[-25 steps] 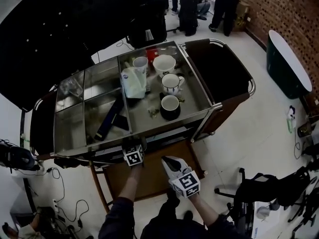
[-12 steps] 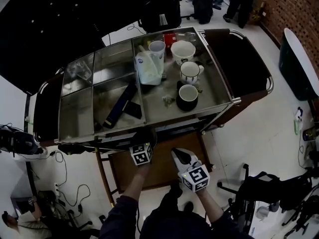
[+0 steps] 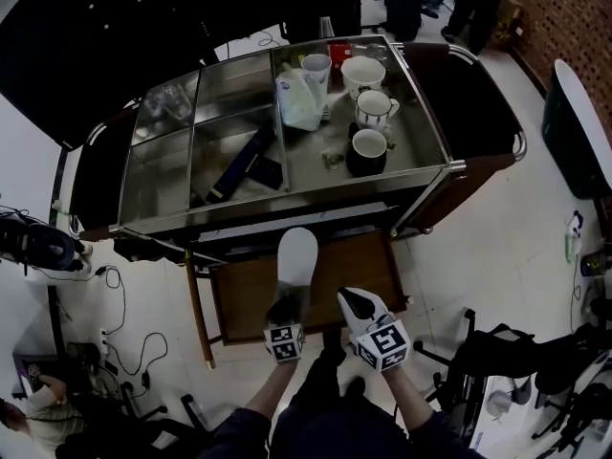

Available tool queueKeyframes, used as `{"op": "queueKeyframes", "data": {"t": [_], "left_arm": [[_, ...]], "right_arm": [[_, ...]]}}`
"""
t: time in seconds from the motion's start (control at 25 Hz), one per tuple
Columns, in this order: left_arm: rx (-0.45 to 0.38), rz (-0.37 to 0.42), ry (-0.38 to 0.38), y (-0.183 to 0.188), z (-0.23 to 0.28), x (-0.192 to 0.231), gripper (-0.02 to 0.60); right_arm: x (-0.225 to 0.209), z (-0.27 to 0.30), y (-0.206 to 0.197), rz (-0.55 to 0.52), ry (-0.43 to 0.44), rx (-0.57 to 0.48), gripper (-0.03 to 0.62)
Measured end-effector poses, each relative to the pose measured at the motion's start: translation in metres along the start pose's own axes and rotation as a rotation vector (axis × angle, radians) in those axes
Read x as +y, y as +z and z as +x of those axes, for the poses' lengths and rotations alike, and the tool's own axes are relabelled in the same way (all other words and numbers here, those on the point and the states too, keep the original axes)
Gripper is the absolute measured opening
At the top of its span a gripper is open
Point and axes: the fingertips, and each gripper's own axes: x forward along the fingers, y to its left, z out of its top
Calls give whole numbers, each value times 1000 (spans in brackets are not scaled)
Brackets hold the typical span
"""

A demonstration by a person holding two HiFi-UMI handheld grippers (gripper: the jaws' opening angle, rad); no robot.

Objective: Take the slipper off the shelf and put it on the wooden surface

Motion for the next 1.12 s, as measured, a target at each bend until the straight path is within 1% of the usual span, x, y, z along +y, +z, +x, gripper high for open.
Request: {"op": "queueKeyframes", "data": {"t": [0.04, 0.12, 0.2, 0.24, 0.32, 0.44, 0.56, 0.68, 0.72, 0.84, 0.92, 1.0, 1.12], "left_arm": [[23, -9, 14, -18, 1, 2, 20], [63, -53, 40, -48, 8, 4, 21], [84, -111, 50, -64, 18, 4, 21], [89, -138, 48, -67, 21, 2, 23], [81, -164, 34, -64, 22, -3, 55], [27, -129, -13, -45, 3, -21, 92], [-57, -99, -66, -23, -46, -48, 101], [-176, -85, -132, 2, -115, -76, 101], [-206, -84, -162, 4, -143, -87, 101], [-249, -83, -264, -11, -232, -130, 101], [-267, -71, -321, -22, -279, -157, 101], [-278, -54, -351, -36, -315, -178, 101], [-304, -48, -372, -51, -355, -201, 101]], "right_arm": [[4, -7, -5, -3, 1, 7, -2], [8, -22, -15, -12, -1, 21, -2], [10, -40, -23, -24, -9, 33, -2], [11, -50, -27, -32, -15, 38, -2], [16, -73, -33, -46, -25, 43, -2], [27, -108, -41, -64, -32, 36, -2], [44, -145, -44, -79, -31, 7, -2], [65, -170, -47, -92, -8, -36, -2], [75, -181, -50, -92, 1, -44, -2], [109, -223, -65, -84, 18, -56, -2], [130, -242, -76, -82, 33, -63, -3], [153, -256, -86, -95, 64, -63, -11], [183, -277, -95, -138, 107, -58, -12]]}}
